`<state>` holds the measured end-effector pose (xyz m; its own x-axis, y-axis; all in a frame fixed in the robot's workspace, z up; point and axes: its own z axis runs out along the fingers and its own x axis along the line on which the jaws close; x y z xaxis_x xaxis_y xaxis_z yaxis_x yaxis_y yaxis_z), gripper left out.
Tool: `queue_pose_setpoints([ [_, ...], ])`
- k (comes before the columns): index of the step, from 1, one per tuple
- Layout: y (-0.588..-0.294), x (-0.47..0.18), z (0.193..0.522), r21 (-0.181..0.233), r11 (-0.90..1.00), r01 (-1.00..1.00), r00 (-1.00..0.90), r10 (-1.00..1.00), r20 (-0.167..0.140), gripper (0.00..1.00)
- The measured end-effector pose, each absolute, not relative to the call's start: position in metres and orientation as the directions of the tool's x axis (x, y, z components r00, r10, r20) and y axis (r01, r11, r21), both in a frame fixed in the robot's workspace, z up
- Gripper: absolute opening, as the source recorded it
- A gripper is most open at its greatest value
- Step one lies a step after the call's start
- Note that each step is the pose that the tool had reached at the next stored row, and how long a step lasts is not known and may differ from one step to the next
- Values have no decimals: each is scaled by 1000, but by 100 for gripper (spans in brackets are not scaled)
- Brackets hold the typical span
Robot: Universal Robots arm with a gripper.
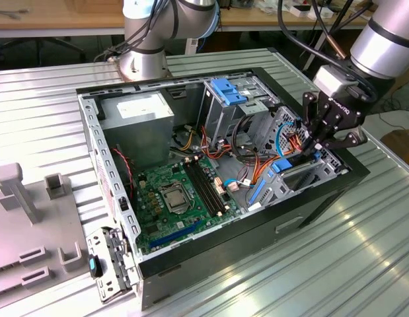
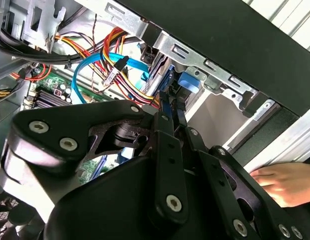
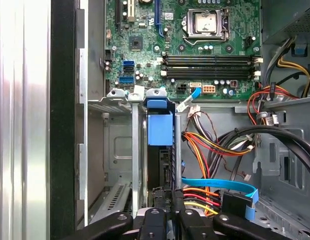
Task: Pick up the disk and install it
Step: 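Insert the first disk wire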
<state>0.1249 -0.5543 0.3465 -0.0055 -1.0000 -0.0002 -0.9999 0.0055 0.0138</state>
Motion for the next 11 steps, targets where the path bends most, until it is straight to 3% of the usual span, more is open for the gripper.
queue_pose_setpoints([
  [11,-554,125,342,14,5,-1000,-6,-1000,-3,16],
])
